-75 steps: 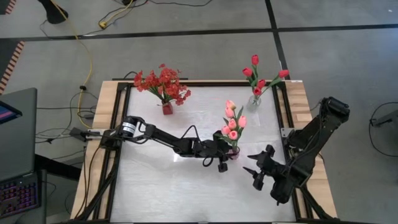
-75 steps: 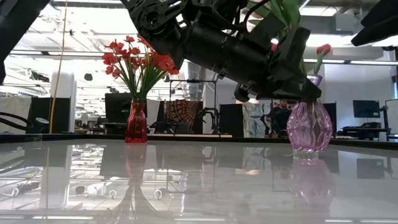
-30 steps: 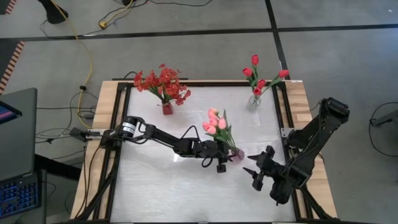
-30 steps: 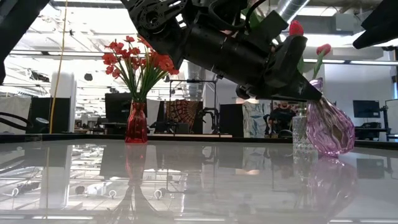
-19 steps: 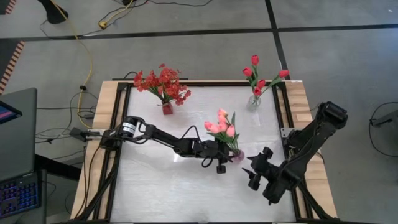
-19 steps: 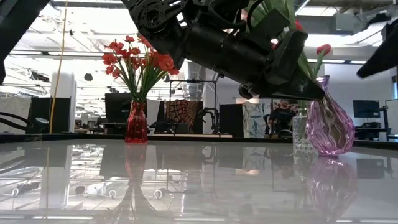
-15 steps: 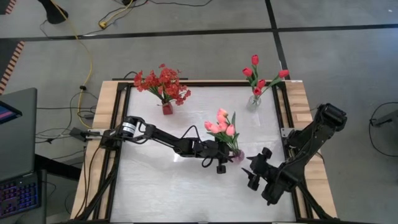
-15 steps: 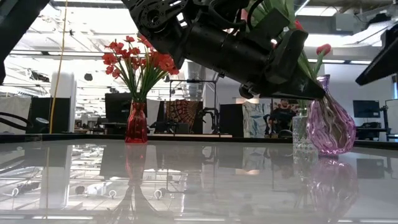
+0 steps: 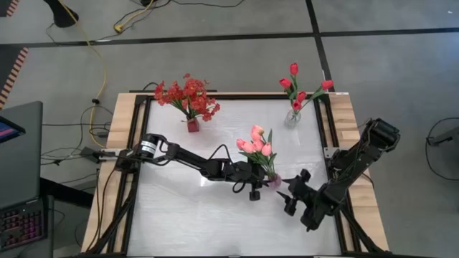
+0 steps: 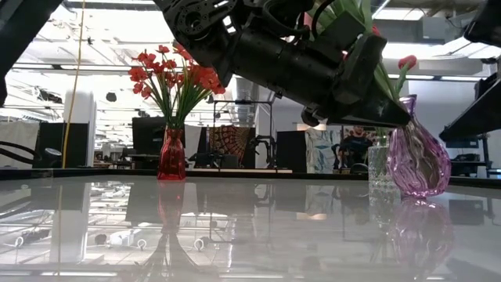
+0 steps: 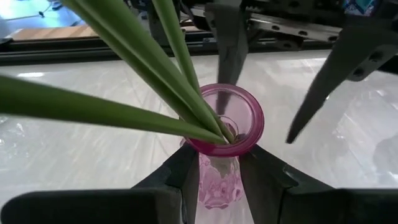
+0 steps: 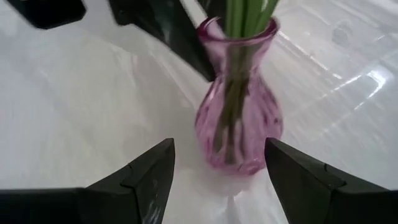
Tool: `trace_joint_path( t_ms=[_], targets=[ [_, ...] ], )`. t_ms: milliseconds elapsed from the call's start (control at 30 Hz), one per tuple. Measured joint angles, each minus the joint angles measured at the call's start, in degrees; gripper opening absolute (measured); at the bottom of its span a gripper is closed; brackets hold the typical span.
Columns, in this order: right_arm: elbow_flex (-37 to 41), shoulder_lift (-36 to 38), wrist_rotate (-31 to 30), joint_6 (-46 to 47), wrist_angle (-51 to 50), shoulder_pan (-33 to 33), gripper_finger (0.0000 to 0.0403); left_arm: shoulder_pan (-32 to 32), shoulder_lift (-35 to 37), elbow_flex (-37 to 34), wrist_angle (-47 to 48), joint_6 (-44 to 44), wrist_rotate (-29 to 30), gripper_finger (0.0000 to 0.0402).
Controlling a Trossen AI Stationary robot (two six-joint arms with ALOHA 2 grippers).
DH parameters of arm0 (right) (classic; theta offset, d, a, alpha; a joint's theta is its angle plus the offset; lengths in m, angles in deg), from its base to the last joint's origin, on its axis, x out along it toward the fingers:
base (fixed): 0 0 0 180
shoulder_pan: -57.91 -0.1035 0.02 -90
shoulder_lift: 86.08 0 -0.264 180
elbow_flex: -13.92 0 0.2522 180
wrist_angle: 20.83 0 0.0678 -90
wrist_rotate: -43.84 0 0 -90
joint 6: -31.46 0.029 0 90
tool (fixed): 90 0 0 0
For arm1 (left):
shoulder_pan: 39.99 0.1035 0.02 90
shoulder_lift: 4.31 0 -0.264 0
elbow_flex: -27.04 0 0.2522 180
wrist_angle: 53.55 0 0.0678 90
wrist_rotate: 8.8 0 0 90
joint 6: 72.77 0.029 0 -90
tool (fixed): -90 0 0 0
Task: Sort flowers into vase by color
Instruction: Adjust the pink tulips in the purple flower vase
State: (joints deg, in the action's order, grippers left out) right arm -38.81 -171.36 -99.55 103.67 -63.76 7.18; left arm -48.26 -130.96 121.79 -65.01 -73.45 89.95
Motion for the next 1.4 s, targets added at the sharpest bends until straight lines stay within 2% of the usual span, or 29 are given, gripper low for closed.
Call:
trace_joint_path(
  t_ms=[167, 400, 767, 1033, 1400],
  targets=[
    [1.3, 0.0, -1.0, -2.0, 2.3, 1.7, 0.0276, 0.0, 0.2, 0.0, 0.3, -0.5, -1.1, 0.0091],
    [5.7, 0.0, -1.0, -9.7, 15.2, 3.9, 0.0276, -0.1, 2.9, 0.0, 4.6, -0.1, -2.3, 0.0091],
    [6.0, -0.3, -0.7, -12.9, 17.4, 6.6, 0.0276, -0.1, 4.2, 0.0, 8.4, 0.4, -2.0, 0.0091],
    [8.8, -0.3, -0.7, -18.4, 27.0, 8.2, 0.0276, -0.1, 4.3, 0.1, 10.7, -0.7, -2.2, 0.0091],
    [9.0, -0.3, -0.5, -19.6, 27.3, 9.4, 0.0276, -0.1, 4.3, 0.1, 11.8, -1.6, -2.1, 0.0099]
  ],
)
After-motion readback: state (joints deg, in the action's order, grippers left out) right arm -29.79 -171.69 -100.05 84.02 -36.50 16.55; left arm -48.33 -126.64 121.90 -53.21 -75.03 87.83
